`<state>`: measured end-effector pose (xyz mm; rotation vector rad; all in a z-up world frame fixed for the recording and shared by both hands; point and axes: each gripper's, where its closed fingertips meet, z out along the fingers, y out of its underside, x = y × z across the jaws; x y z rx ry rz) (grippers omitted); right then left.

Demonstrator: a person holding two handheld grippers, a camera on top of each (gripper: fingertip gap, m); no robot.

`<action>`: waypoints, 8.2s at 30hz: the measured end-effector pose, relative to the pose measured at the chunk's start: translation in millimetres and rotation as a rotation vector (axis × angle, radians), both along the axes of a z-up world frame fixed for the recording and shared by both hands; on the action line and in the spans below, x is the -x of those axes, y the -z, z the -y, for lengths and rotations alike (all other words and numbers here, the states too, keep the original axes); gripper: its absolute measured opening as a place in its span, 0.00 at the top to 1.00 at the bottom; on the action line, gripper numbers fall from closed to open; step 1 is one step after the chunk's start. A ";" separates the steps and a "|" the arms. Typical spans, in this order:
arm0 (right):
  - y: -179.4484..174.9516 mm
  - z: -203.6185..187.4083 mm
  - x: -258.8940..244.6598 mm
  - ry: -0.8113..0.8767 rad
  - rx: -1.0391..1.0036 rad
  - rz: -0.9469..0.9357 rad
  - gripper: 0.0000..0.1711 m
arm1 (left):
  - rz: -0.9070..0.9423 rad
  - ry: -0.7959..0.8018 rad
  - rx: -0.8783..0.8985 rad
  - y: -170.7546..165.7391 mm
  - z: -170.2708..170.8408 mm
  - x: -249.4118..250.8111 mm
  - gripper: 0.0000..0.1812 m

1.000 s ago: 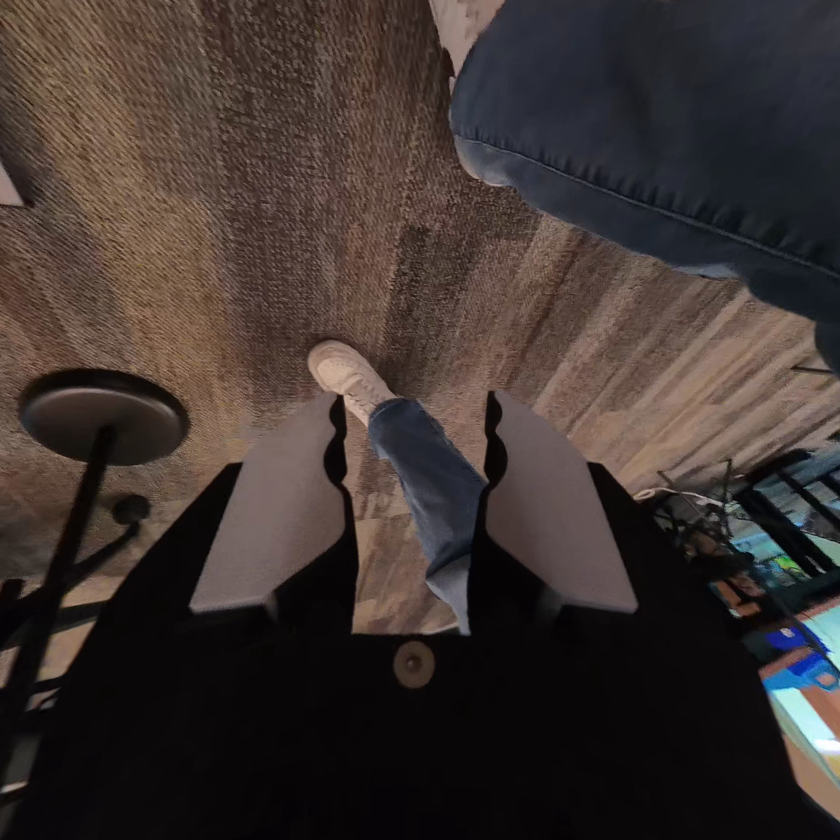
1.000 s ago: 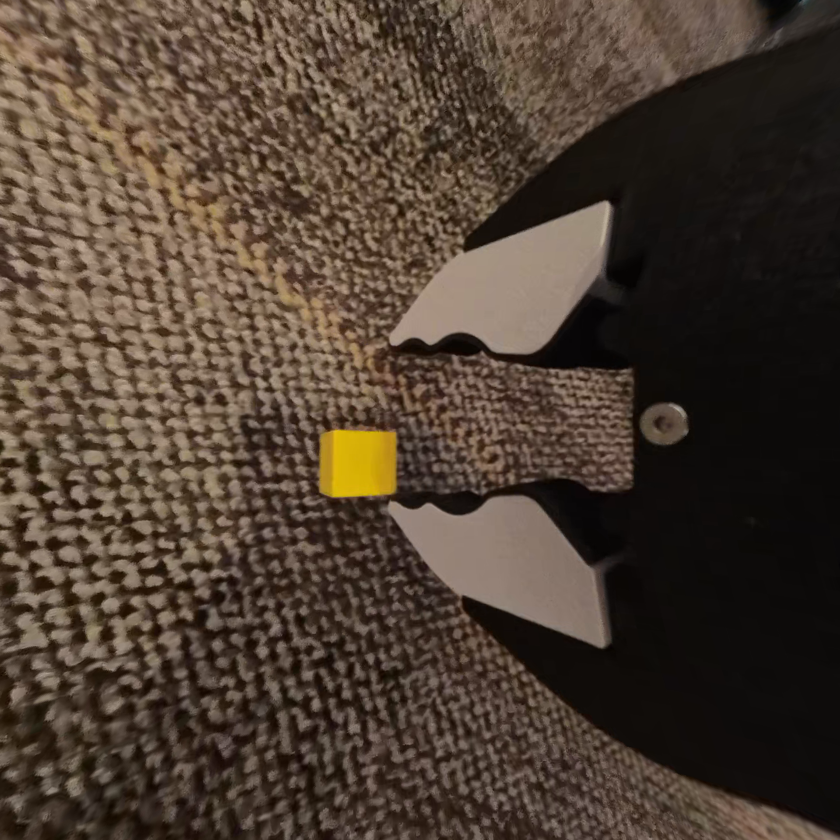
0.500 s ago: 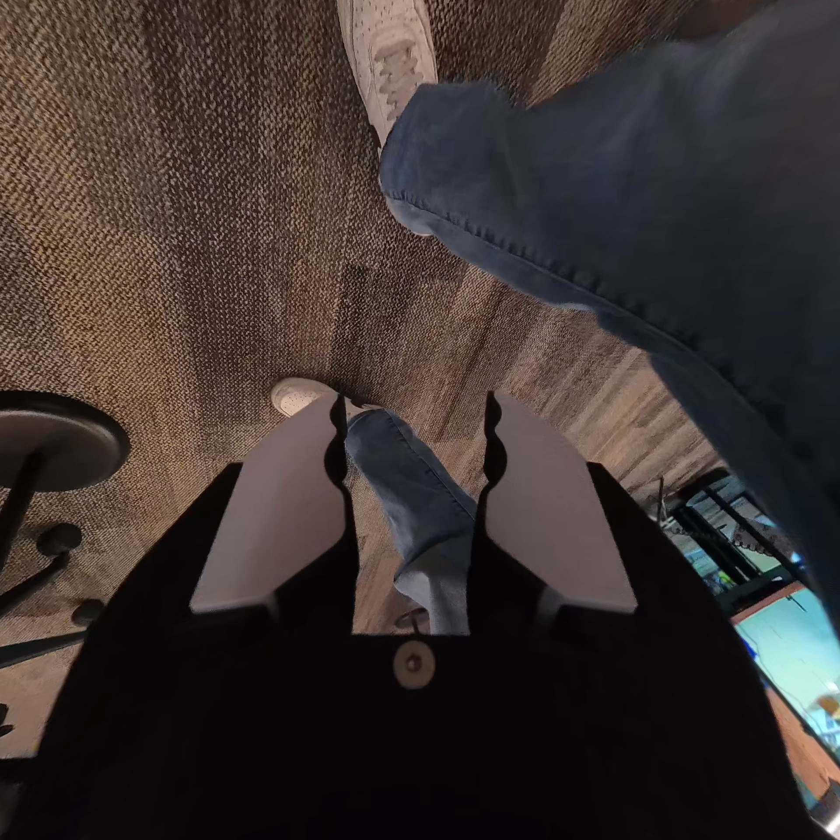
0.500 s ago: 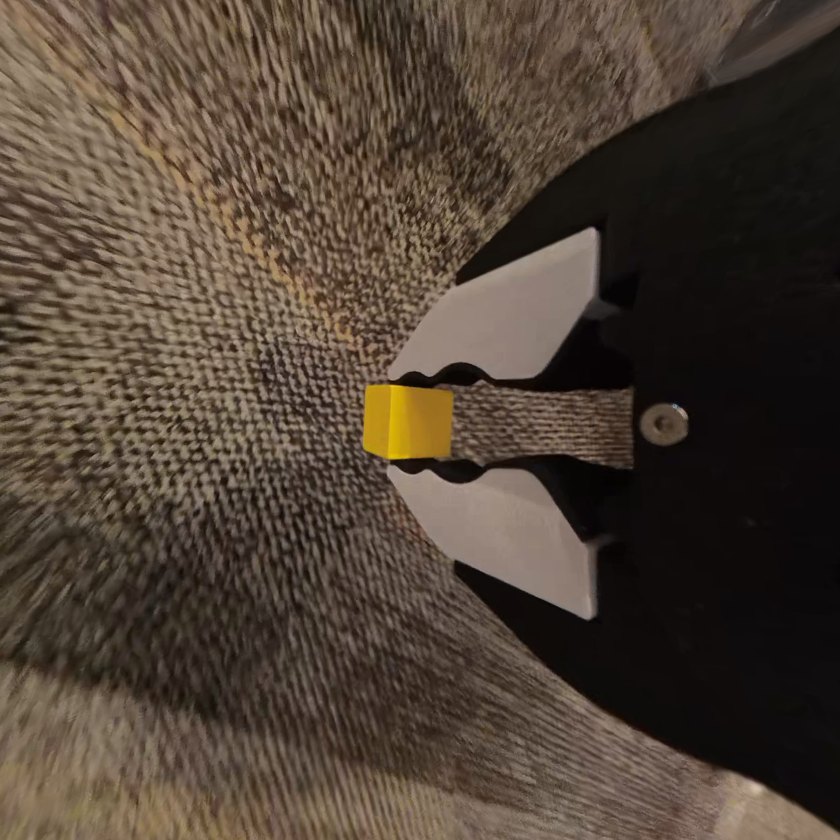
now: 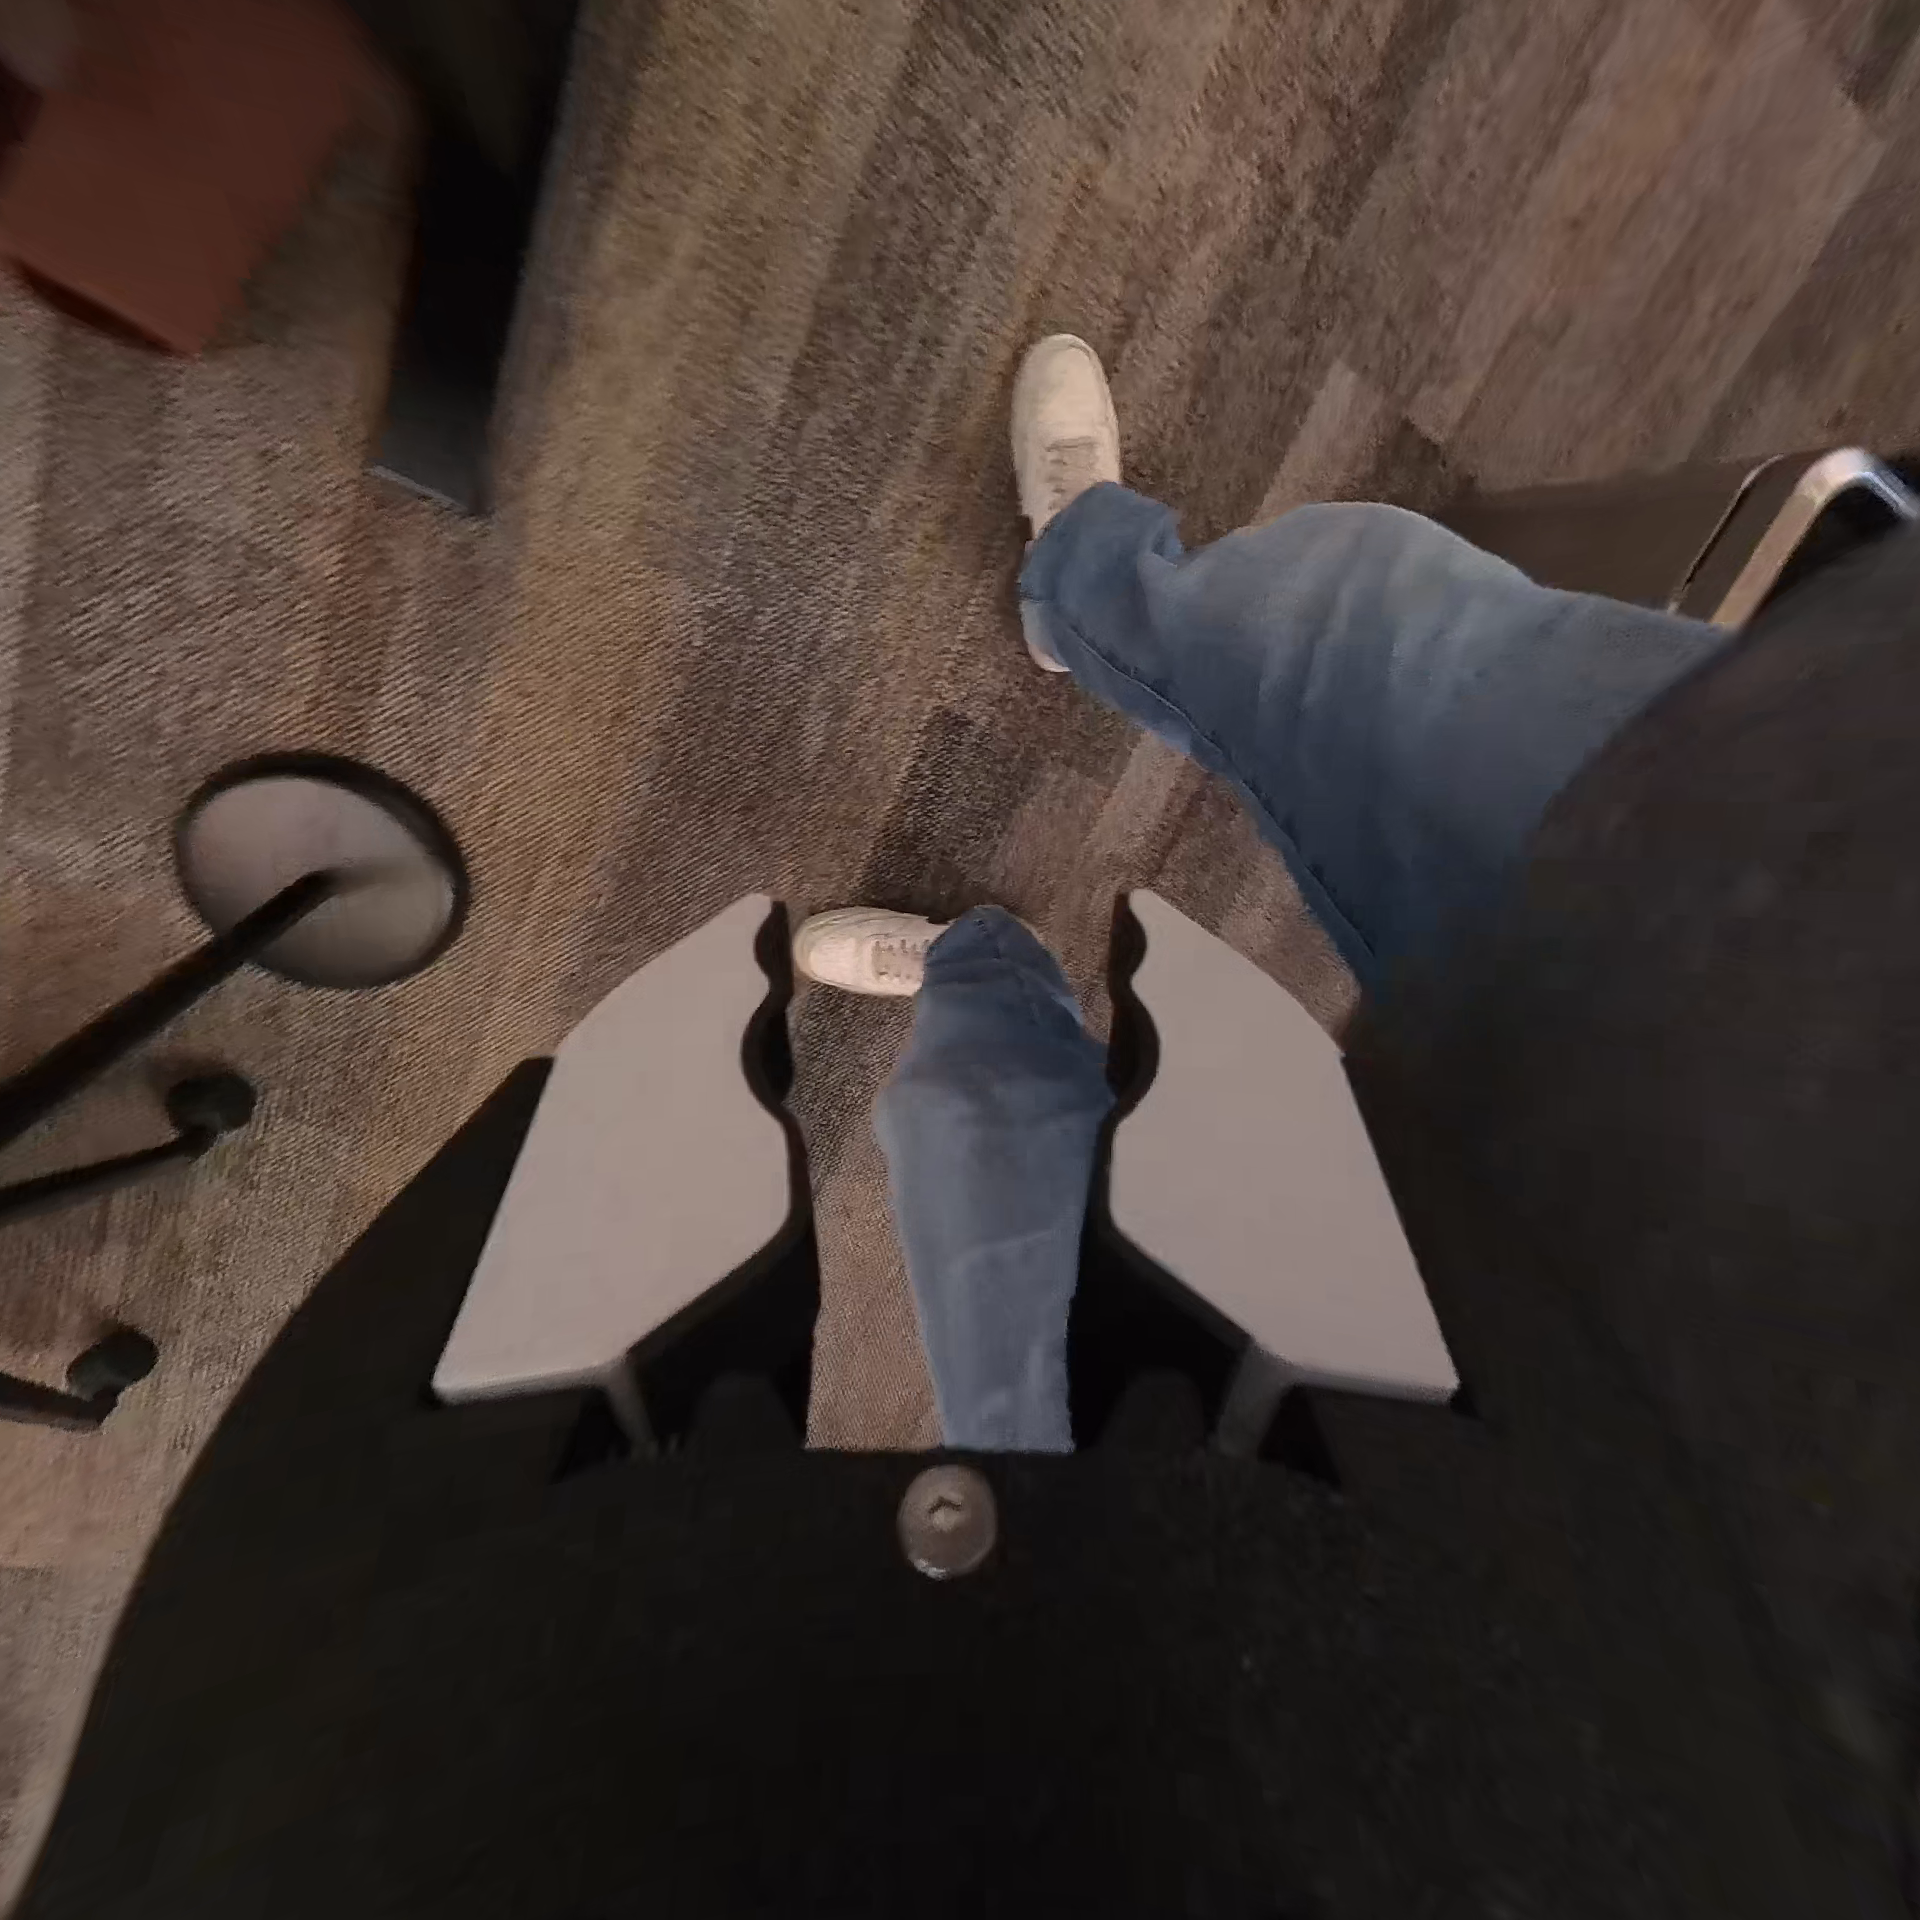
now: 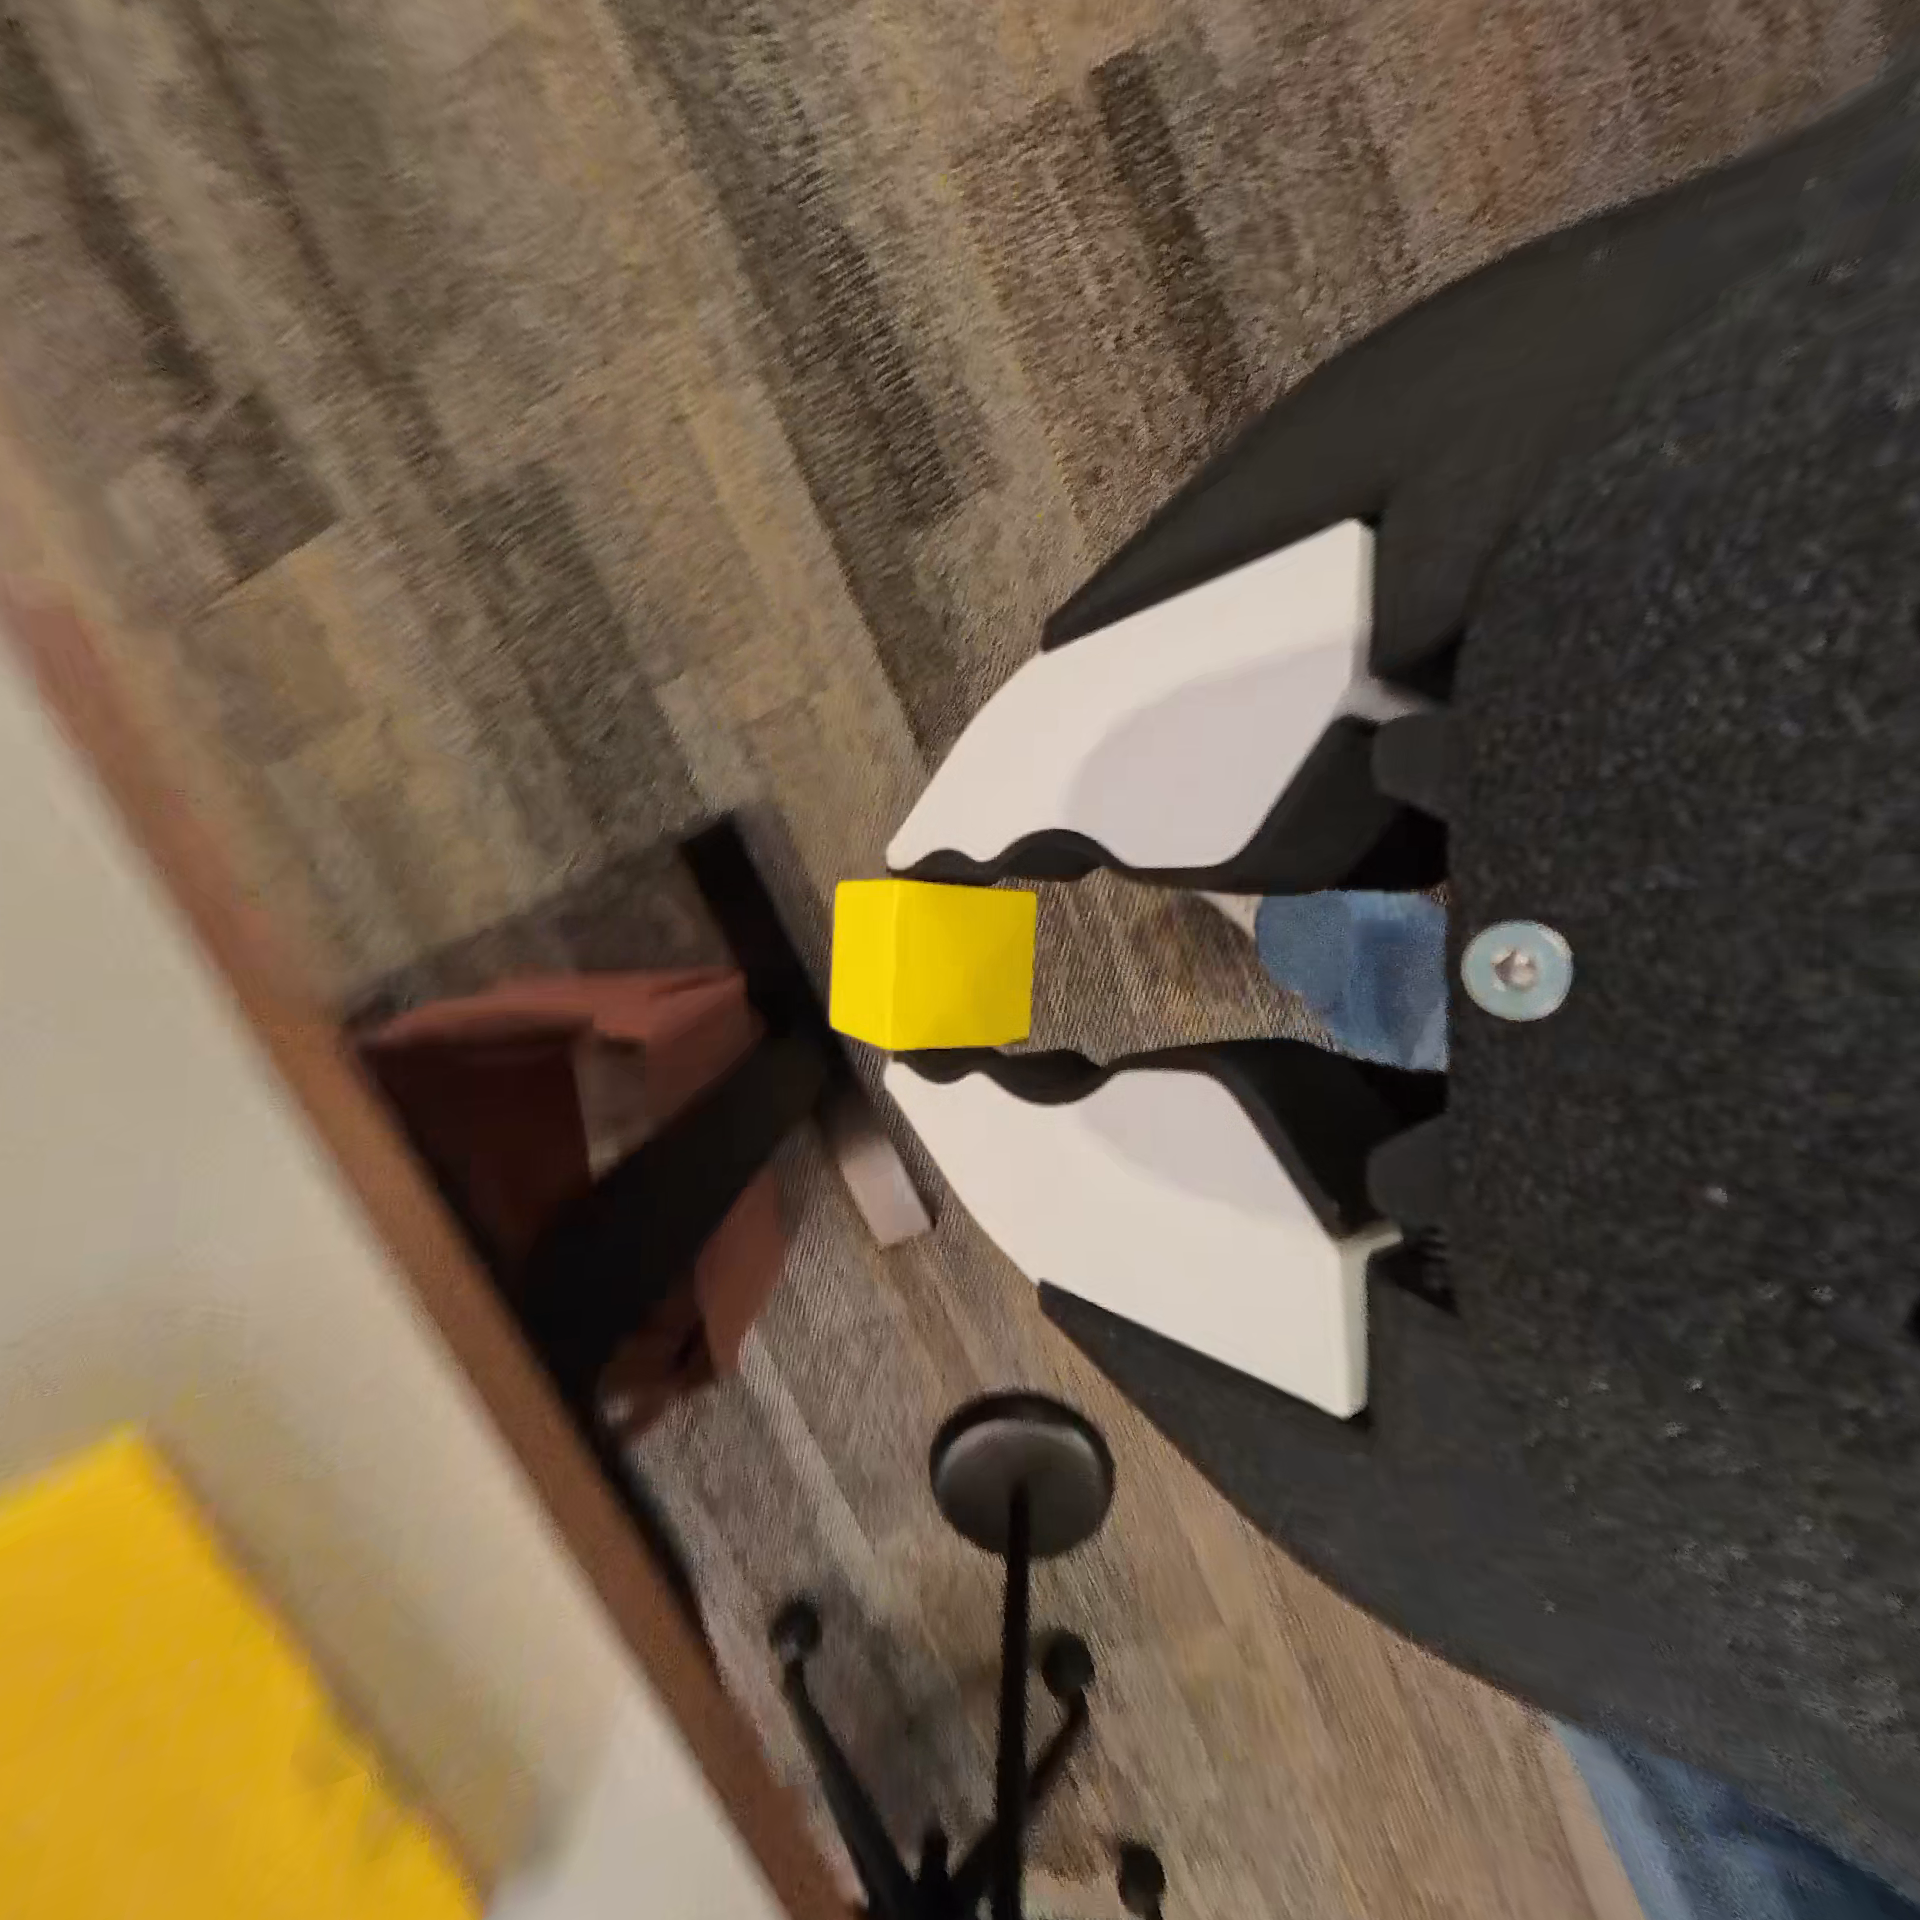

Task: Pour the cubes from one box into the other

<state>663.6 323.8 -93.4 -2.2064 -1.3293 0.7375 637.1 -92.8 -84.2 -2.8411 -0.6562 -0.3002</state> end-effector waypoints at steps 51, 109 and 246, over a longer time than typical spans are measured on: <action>-301.9 423.6 270.7 0.108 -0.103 -0.195 0.76 | -0.383 -0.134 -0.380 -245.7 415.0 689.7 0.66; -37.7 843.7 712.2 0.524 -0.442 -0.232 0.64 | -0.216 0.469 -0.862 7.8 446.5 931.2 0.58; 20.6 386.0 402.5 1.331 -0.521 -0.206 0.57 | -0.031 0.650 -1.059 37.5 -125.3 532.4 0.73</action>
